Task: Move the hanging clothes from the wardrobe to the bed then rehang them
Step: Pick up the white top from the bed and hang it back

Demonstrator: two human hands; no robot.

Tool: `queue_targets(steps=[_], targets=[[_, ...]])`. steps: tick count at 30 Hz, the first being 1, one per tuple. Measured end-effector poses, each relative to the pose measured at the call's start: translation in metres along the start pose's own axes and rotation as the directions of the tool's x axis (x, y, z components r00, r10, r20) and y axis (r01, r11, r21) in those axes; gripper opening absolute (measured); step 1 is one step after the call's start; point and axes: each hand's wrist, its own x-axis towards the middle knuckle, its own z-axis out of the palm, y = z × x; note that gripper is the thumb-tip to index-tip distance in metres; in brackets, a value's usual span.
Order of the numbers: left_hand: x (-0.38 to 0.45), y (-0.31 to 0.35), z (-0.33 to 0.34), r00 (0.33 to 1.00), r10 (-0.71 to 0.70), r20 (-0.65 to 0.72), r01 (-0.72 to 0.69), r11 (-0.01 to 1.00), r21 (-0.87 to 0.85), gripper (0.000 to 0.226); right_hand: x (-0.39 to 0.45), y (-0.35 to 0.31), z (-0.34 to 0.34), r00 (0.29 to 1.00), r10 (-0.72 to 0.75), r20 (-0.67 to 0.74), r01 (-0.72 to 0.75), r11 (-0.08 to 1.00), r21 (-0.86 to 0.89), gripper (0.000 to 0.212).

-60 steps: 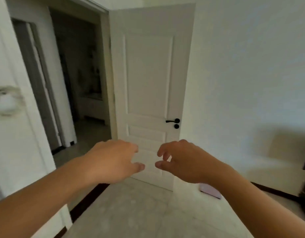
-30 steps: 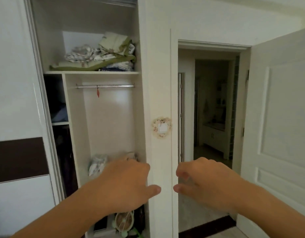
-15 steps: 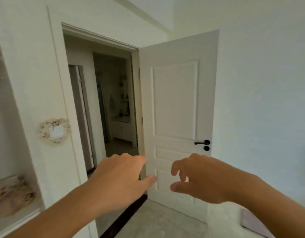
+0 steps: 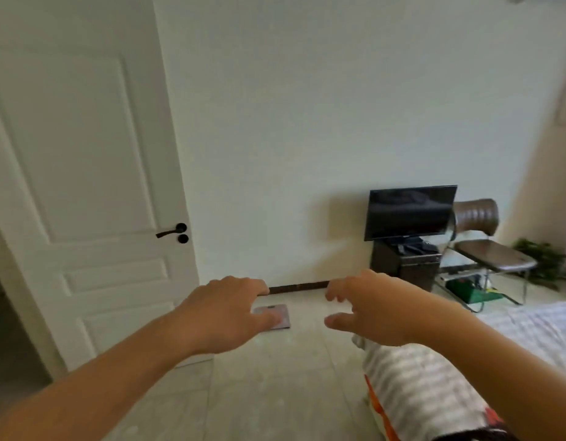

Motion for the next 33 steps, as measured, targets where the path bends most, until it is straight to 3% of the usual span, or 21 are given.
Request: queue_targets(steps=[6, 12, 20, 26, 33], targets=[[0.054, 0.118, 0.041, 0.965, 0.251, 0.072, -0.248, 0.968, -0.038, 0.059, -0.078, 0.102, 0.012, 0.972, 0.233, 0.005, -0.233, 0.970, 0.075, 0.046], [0.102, 0.239, 0.092, 0.895, 0.441, 0.071, -0.431, 0.894, -0.121, 0.075, -0.168, 0.212, 0.022, 0.897, 0.440, -0.031, -0.435, 0.895, 0.102, 0.025], [0.151, 0.386, 0.174, 0.783, 0.605, 0.145, -0.590, 0.796, -0.136, 0.067, -0.266, 0.340, 0.082, 0.757, 0.643, -0.115, -0.629, 0.765, 0.137, 0.026], [0.184, 0.454, 0.238, 0.723, 0.648, 0.241, -0.632, 0.760, -0.150, 0.058, -0.309, 0.395, 0.121, 0.652, 0.752, -0.092, -0.735, 0.657, 0.168, 0.029], [0.239, 0.494, 0.320, 0.605, 0.737, 0.302, -0.730, 0.664, -0.158, 0.083, -0.326, 0.439, 0.185, 0.436, 0.897, -0.077, -0.853, 0.439, 0.283, 0.027]])
